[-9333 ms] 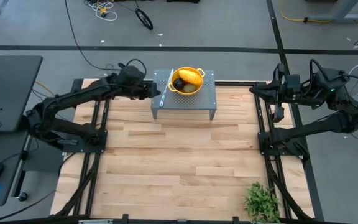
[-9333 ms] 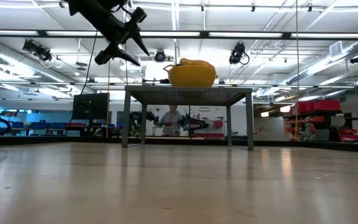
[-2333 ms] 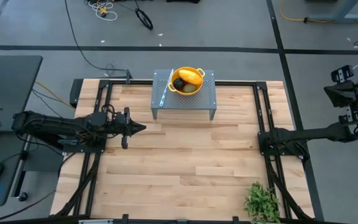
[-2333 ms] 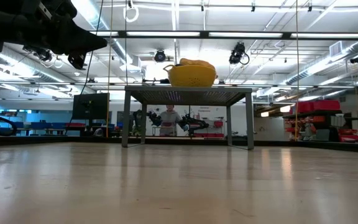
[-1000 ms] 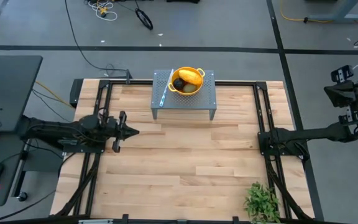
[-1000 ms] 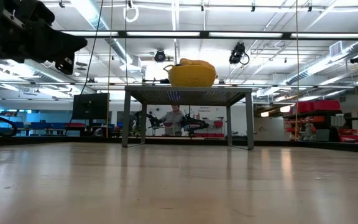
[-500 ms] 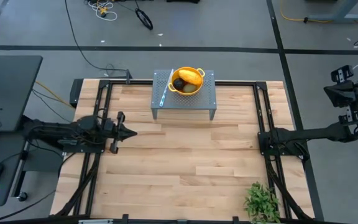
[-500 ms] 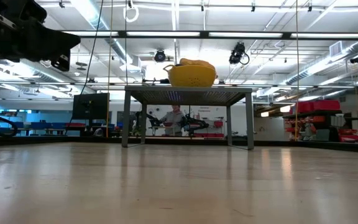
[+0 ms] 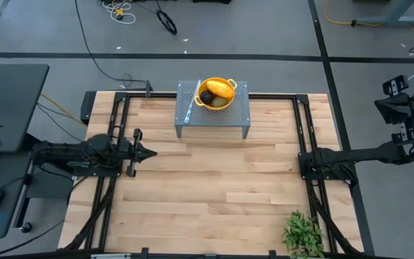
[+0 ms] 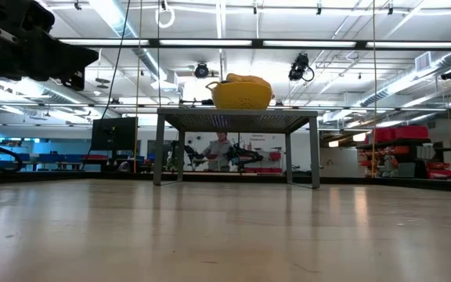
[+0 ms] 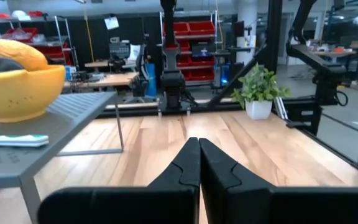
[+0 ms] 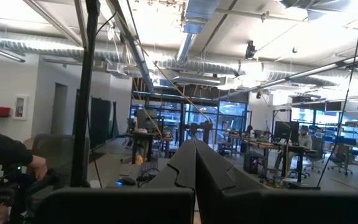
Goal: Pick & Place Fruit
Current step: Return to Home Position
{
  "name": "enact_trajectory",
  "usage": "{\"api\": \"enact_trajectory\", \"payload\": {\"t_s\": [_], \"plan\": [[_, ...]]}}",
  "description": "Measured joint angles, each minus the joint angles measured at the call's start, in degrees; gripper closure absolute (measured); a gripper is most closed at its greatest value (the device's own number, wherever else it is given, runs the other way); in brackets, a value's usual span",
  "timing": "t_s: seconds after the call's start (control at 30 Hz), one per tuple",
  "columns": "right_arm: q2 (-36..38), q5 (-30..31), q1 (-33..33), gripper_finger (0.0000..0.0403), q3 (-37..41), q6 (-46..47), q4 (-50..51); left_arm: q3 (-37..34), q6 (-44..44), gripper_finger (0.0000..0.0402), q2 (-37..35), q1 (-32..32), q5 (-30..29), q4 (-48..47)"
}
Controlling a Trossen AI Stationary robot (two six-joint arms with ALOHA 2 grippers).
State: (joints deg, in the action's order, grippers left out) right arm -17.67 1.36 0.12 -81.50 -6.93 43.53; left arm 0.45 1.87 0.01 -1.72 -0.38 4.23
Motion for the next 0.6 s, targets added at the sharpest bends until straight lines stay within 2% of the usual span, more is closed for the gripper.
{"api": "enact_trajectory", "payload": {"t_s": [0.37, 0.6], "plan": [[0.0, 0.0, 0.0, 0.0402, 0.0, 0.0, 0.02, -0.02, 0.59, 0.0401, 0.02, -1.46, 1.44, -1.79], [0.0, -0.01, 0.0, 0.0402, 0.0, 0.01, 0.01, -0.02, 0.44, 0.0379, 0.09, -2.47, 1.46, -1.83]]}}
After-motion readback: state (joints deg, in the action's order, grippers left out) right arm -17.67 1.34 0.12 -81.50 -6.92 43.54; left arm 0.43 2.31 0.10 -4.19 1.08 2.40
